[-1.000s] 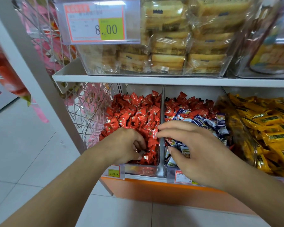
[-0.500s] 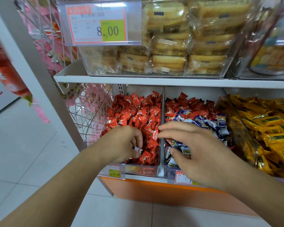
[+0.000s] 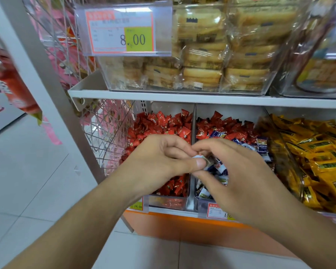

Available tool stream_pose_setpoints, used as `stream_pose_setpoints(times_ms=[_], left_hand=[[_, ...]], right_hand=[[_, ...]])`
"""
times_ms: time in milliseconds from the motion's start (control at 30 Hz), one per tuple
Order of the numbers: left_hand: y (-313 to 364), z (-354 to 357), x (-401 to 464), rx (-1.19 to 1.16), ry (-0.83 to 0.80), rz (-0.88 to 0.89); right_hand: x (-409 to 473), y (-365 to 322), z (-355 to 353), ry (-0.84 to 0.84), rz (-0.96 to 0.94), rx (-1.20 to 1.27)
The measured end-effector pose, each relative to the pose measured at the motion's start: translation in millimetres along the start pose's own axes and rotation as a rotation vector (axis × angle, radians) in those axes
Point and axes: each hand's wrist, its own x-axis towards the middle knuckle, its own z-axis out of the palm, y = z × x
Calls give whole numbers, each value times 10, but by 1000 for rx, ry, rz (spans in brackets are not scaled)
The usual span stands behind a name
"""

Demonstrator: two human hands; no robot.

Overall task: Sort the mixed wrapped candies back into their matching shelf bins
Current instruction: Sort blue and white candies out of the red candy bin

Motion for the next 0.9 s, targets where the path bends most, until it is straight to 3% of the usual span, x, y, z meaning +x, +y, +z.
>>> stream_pose_setpoints(times_ms=[100, 233, 467, 567, 900], left_hand=[[-45, -144, 37, 76, 33, -17], [-307, -420, 114, 309, 148, 14], [-685, -208, 363, 770, -93, 20], [-716, -222, 434, 853, -75, -2], [-782, -403, 425, 981, 3, 61]], right_hand=[[13, 154, -98, 90, 82, -109], [41, 366, -190, 31, 200, -218], [19, 87, 30, -175, -83, -67], [17, 107, 130, -238, -144, -56], [3, 163, 141, -220, -134, -40]])
